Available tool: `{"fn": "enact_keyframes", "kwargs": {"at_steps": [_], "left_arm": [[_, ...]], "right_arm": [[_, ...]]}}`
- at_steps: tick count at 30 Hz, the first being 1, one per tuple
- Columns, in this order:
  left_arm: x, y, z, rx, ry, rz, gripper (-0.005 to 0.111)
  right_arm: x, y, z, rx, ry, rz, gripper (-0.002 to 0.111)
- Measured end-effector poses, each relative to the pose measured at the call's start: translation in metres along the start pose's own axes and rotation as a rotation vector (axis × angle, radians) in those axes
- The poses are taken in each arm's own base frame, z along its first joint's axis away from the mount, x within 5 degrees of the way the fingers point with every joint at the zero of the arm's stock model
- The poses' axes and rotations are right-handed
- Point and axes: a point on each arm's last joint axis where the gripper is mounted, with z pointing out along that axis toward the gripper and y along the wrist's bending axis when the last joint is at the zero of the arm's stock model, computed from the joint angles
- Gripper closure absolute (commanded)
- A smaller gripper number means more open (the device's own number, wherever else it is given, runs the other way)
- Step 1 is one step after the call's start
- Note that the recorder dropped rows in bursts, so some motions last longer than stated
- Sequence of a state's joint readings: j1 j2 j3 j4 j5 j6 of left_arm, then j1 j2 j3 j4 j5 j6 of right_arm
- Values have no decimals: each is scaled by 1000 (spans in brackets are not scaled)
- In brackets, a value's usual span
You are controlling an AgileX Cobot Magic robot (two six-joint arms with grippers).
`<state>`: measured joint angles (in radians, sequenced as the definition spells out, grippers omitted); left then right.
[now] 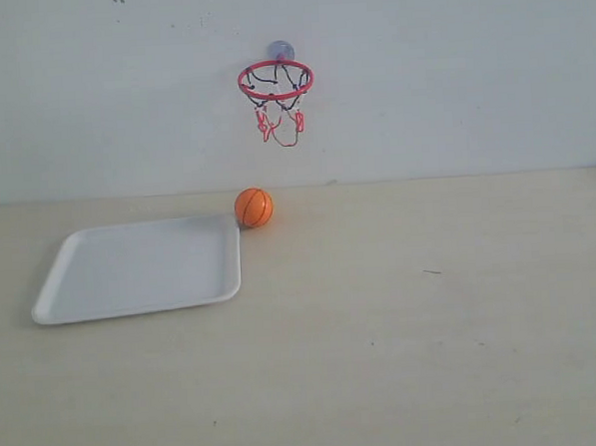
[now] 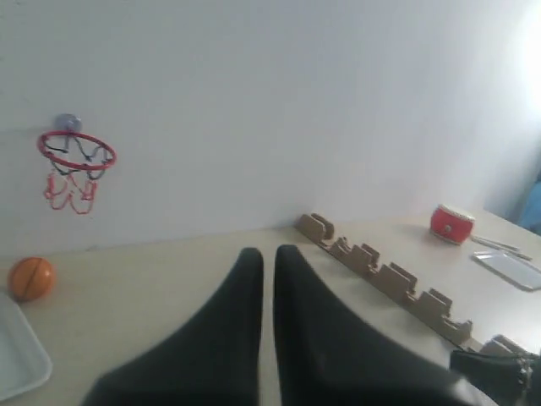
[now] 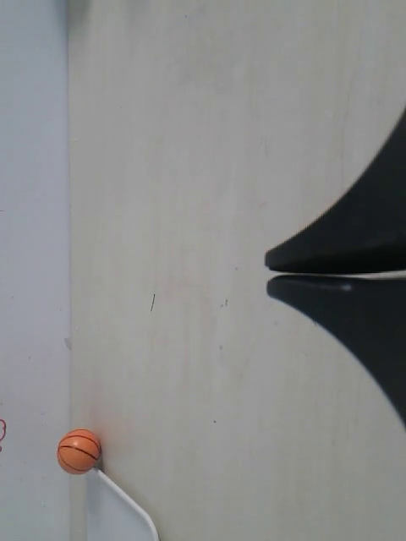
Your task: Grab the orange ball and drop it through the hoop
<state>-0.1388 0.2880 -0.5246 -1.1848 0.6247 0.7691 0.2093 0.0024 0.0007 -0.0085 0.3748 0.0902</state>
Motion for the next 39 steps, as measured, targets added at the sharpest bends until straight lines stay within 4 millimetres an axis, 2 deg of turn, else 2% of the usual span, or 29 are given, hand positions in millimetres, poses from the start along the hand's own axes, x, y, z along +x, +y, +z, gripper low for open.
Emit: {"fn": "enact_keyframes", "kwargs": {"at_steps": [13,21,39], "left_arm": [[51,44,-13,-308,-138,-20,103],[73,55,-27,-427,-166,-17,103],[131,87,-26,-593,18,-15,103]], "right_arm": [[0,0,0,0,0,0,108],[0,0,0,0,0,0,108],[0,0,0,0,0,0,108]]}}
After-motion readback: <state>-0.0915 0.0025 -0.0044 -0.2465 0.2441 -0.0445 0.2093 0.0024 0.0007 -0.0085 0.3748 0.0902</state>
